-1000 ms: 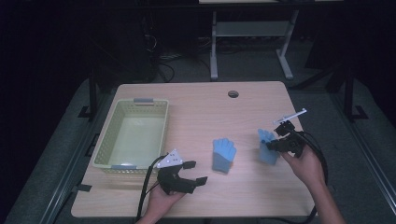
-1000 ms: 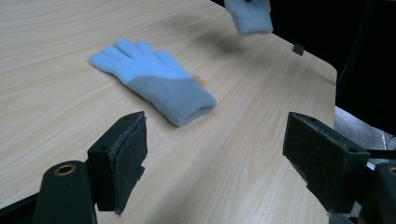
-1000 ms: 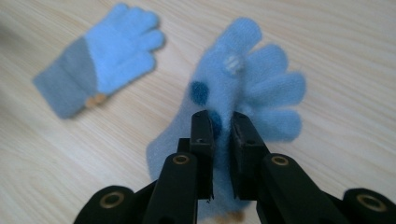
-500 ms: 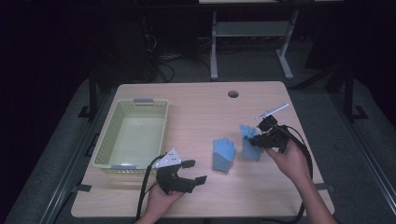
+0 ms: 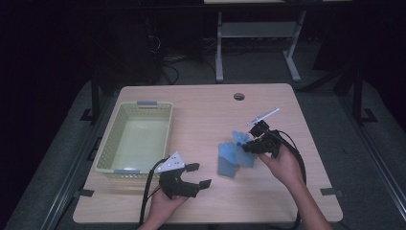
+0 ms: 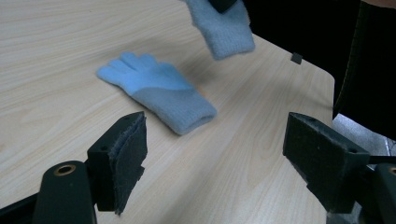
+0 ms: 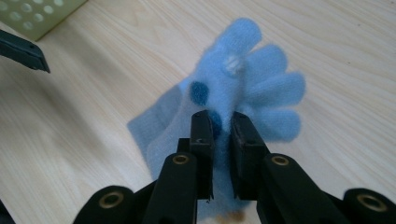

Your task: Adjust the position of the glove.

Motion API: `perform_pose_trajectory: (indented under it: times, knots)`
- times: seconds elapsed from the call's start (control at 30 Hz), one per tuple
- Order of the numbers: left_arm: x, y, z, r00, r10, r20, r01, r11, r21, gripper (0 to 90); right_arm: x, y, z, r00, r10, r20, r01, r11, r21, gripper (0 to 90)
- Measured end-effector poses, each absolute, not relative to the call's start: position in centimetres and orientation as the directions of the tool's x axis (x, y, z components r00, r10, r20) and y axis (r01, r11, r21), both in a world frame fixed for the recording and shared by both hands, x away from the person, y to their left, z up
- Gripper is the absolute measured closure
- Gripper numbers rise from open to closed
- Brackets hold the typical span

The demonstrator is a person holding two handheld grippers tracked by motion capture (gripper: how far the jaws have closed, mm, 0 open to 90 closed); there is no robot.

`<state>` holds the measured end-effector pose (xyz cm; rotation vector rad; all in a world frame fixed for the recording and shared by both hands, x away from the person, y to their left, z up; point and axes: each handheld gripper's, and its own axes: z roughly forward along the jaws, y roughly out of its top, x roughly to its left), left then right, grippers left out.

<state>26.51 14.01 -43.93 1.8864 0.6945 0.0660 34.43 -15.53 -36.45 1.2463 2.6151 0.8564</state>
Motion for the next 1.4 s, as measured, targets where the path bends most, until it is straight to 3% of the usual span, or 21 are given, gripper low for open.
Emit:
perform_pose_trajectory:
  times: [1.4]
  knots:
    - [26.7,14.7,-43.7,0.818,0.505,-0.274,0.444,-0.253,0.859,21.2,35.7,-11.4,-41.3,-0.628,0.745,0.226,0.737,0.476,0.480,79.7]
